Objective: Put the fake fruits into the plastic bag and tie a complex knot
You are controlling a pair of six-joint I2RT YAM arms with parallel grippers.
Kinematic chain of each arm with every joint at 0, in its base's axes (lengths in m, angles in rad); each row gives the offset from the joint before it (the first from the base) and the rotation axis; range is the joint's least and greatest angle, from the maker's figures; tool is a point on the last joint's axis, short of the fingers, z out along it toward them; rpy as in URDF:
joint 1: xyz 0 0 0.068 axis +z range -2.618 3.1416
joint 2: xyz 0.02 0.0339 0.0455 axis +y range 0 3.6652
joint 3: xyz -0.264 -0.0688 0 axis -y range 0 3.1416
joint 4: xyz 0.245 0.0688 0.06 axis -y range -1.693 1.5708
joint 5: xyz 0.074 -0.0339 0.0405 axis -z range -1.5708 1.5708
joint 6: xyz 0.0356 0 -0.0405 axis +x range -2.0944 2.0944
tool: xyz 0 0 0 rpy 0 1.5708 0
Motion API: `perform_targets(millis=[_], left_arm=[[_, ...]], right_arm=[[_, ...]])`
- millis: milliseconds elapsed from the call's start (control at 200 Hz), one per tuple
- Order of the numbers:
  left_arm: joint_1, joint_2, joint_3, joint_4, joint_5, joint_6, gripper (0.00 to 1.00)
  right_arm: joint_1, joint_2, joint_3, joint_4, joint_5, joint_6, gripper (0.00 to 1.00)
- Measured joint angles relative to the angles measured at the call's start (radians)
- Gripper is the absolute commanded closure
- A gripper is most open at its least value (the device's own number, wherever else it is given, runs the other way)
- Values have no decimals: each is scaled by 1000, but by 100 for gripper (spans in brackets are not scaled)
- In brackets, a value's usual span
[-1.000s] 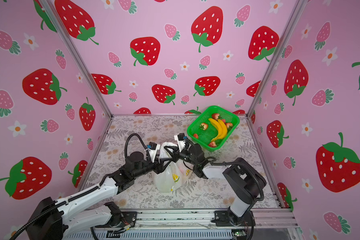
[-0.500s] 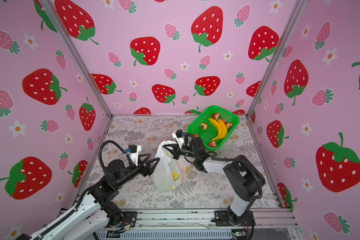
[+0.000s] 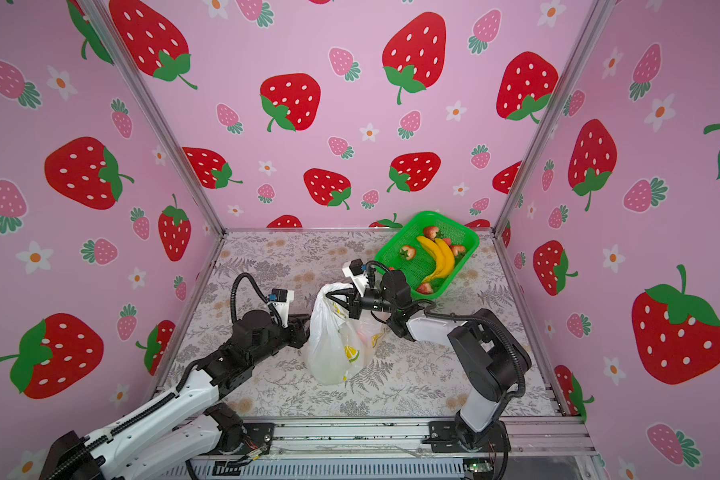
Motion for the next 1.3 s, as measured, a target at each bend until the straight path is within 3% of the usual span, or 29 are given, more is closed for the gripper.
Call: perform_targets(millis=[240, 500, 765, 911, 1011, 1301], left_arm=[[-113, 132, 22, 142, 27, -23, 60], [-150, 199, 34, 219, 77, -19, 55], [-138, 114, 33, 190, 87, 54, 37], [-103, 32, 33, 141, 88, 95, 34], [-65, -3, 32, 120, 89, 106, 35], [43, -23, 32, 108, 116, 86, 52]], right_arm=[[-26, -1, -2, -11, -62, 28, 100], [-44, -11, -40, 27, -119, 92, 100], [-44, -11, -68, 121, -161, 158, 100], [-43, -11, -71, 149, -169, 170, 100], [-43, -11, -72, 153, -174, 172, 100], [-39, -11, -72, 134, -178, 155, 100]])
